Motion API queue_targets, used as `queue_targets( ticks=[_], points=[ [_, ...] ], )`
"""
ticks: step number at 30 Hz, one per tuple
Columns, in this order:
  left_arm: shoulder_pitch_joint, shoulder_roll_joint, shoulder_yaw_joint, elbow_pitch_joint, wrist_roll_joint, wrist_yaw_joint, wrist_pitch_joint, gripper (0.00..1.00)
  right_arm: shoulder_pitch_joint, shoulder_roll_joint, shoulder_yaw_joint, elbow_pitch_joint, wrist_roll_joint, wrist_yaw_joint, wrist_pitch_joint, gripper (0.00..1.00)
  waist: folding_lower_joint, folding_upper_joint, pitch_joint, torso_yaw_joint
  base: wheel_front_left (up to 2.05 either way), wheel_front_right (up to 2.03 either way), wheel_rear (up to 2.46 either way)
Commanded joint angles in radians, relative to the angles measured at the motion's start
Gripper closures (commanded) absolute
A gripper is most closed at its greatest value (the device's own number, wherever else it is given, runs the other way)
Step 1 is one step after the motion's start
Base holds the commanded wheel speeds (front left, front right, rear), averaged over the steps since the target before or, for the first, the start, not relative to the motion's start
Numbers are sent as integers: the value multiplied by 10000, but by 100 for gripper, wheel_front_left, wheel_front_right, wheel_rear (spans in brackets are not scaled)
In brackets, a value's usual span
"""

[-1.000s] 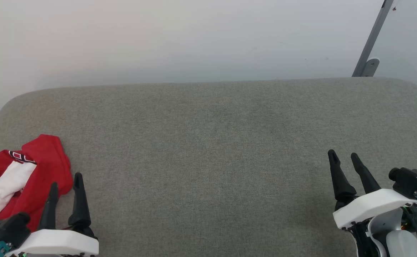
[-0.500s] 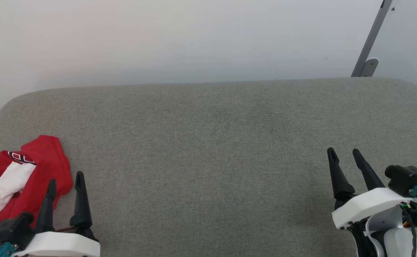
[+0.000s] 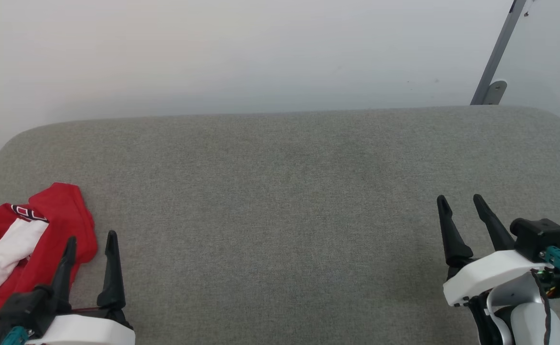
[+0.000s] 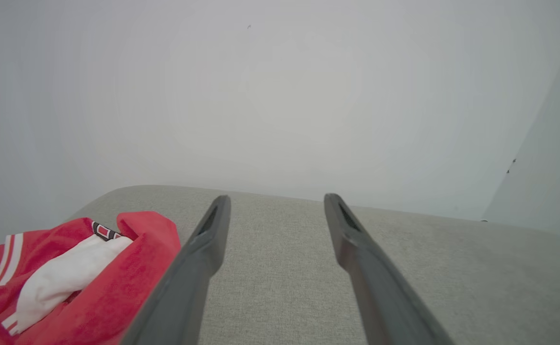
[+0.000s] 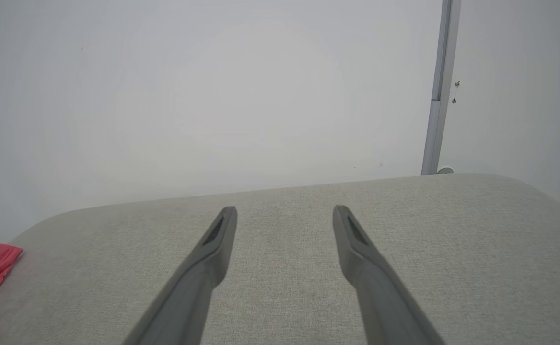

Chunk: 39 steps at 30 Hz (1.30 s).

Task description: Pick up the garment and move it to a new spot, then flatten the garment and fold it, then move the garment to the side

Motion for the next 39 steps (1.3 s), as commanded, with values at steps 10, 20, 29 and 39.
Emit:
queue_targets(
  ticks=[10,20,29,39],
  points=[
    [149,75,16,60,732,-134,-235,0,-108,-63,57,-105,-898,10,-227,0,0,0,-58,-26,0,0,0],
    [120,59,78,171,887,-229,-287,0,-100,-59,-6,-73,-1153,10,-314,0,0,0,-90,-22,0,0,0],
    [37,28,91,314,681,-323,-287,0,-91,-72,133,-112,-1136,10,-349,0,0,0,-132,79,0,0,0],
    [-44,173,382,507,341,-174,-160,0,-141,-230,688,-66,-881,10,-241,0,0,0,-321,1015,0,0,0]
  ],
)
